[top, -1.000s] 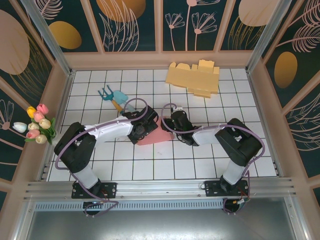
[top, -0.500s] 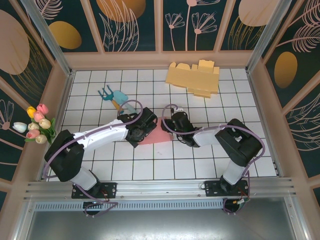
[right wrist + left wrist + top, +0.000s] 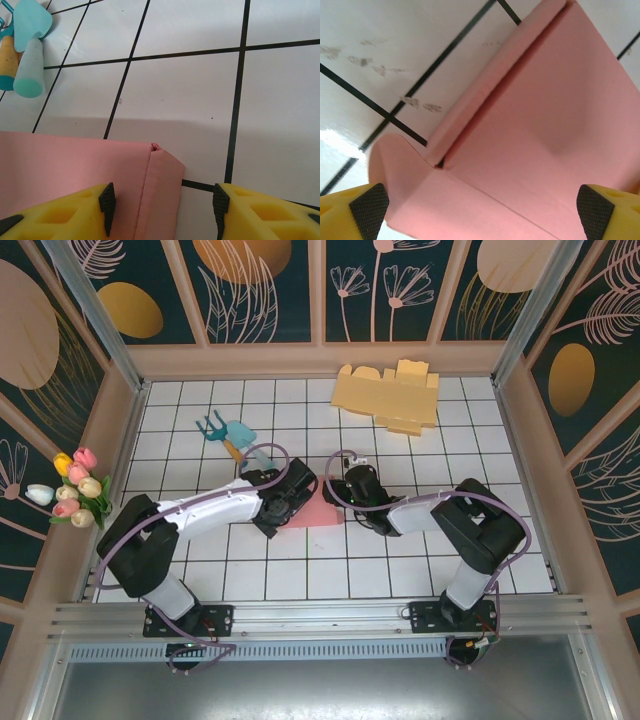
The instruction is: Fold the paper box
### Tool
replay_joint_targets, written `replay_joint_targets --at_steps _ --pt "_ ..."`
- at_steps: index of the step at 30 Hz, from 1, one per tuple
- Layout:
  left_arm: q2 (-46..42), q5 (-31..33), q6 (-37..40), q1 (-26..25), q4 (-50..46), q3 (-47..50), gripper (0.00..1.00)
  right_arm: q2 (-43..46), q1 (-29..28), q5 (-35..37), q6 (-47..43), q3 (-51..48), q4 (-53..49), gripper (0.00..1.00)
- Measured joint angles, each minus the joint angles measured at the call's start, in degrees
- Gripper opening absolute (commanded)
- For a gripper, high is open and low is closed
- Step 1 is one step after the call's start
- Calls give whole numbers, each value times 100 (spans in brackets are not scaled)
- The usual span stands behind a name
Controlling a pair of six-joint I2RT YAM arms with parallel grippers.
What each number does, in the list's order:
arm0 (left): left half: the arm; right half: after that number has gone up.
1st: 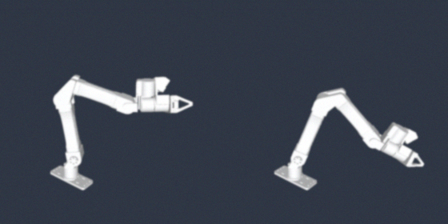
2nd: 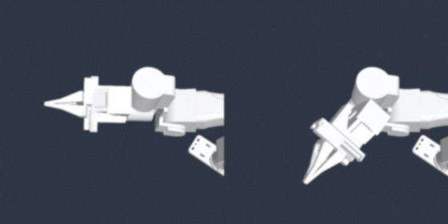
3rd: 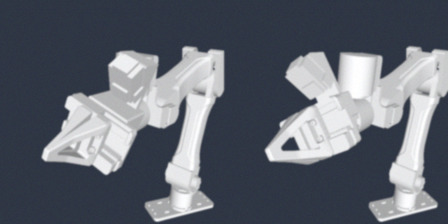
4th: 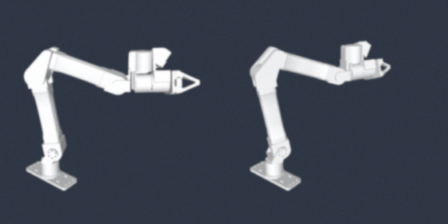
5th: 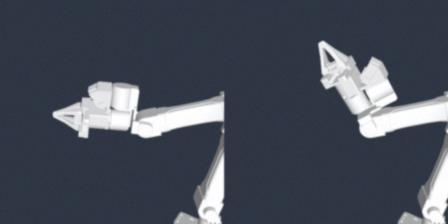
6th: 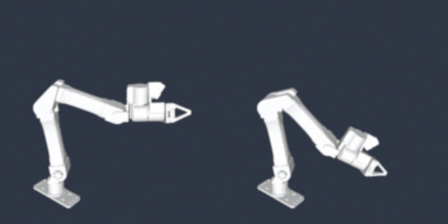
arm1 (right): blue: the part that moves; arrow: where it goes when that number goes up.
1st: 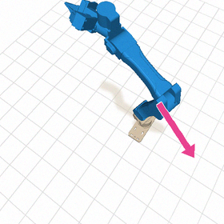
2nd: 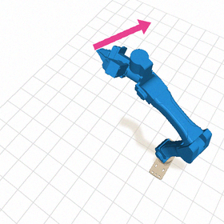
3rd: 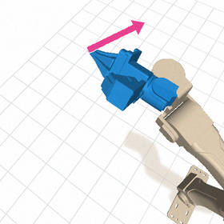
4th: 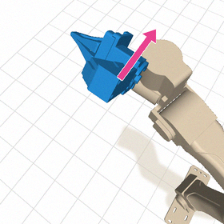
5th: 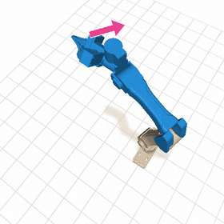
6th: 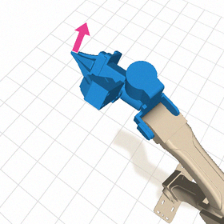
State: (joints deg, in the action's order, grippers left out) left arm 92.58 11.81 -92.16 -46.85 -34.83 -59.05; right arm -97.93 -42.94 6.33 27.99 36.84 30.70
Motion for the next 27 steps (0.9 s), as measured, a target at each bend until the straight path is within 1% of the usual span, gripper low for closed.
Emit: replay_joint_targets --at_steps 4,7,14,21,27 --pt "26 409 111 0 -275 -175 99 0 0 0 0 0 2 57" --pt "9 590 197 2 -337 -181 99 0 0 0 0 0 2 57" --pt "9 673 407 2 -310 -181 98 0 0 -2 2 0 13 57" --pt "87 682 533 2 -50 -177 98 0 0 -2 0 -7 17 57" --pt "140 894 527 2 -61 -160 98 0 0 -2 0 -22 42 57"
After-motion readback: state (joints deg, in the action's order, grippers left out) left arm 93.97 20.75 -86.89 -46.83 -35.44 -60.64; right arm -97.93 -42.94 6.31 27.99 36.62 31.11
